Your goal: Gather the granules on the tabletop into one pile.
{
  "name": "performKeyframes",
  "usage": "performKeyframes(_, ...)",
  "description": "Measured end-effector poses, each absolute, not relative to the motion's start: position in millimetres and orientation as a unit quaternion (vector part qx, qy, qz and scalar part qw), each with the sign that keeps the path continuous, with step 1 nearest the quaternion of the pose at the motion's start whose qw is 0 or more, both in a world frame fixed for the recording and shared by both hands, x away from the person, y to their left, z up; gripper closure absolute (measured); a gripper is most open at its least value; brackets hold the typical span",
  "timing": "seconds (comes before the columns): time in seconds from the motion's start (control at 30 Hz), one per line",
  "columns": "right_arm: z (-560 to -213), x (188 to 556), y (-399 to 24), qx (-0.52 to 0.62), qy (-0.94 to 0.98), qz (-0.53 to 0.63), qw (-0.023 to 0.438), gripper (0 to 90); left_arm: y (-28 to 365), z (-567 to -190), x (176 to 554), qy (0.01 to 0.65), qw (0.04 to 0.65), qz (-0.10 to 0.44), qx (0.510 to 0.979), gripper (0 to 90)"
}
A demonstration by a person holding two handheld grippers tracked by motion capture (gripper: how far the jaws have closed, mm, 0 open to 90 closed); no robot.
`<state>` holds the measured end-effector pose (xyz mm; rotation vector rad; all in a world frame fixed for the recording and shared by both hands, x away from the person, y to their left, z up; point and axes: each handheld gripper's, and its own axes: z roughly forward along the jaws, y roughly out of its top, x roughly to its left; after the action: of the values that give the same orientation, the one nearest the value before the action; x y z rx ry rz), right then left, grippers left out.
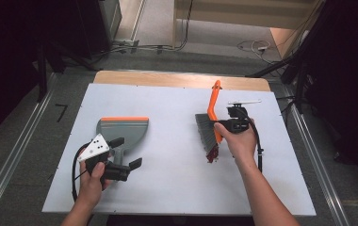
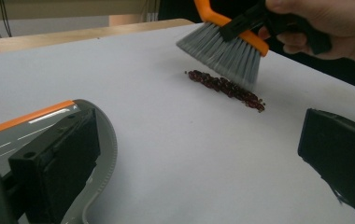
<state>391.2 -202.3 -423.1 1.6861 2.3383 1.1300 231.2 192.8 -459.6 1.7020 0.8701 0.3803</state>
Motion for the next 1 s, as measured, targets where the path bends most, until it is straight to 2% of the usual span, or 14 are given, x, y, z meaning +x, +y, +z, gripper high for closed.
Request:
performKeyframes(0.2, -396, 373, -213, 0.435, 0.821, 0.368, 0.050, 68.0, 192, -459, 231, 0.370, 0.561, 0.162, 0.723, 0.0)
performKeyframes(0.27, -395, 366, -216, 0.381, 0.854, 0.350, 0.048, 68.0, 192, -459, 230, 0.370, 0.561, 0.162, 0.722, 0.0)
performKeyframes(0.4, -403, 347, -218, 0.287, 0.907, 0.296, 0.080, 68.1, 191, -459, 230, 0.371, 0.560, 0.162, 0.723, 0.0)
performKeyframes(0.67, -416, 310, -213, 0.211, 0.934, 0.283, 0.053, 68.2, 188, -460, 231, 0.371, 0.556, 0.163, 0.726, 0.0)
performKeyframes(0.8, -433, 312, -202, 0.177, 0.951, 0.253, 0.035, 68.4, 188, -459, 231, 0.372, 0.557, 0.164, 0.724, 0.0)
performKeyframes(0.87, -438, 317, -200, 0.177, 0.950, 0.251, 0.049, 68.4, 188, -459, 230, 0.371, 0.556, 0.165, 0.725, 0.0)
performKeyframes(1.0, -444, 333, -204, 0.189, 0.945, 0.264, 0.045, 68.0, 189, -460, 230, 0.371, 0.557, 0.164, 0.725, 0.0)
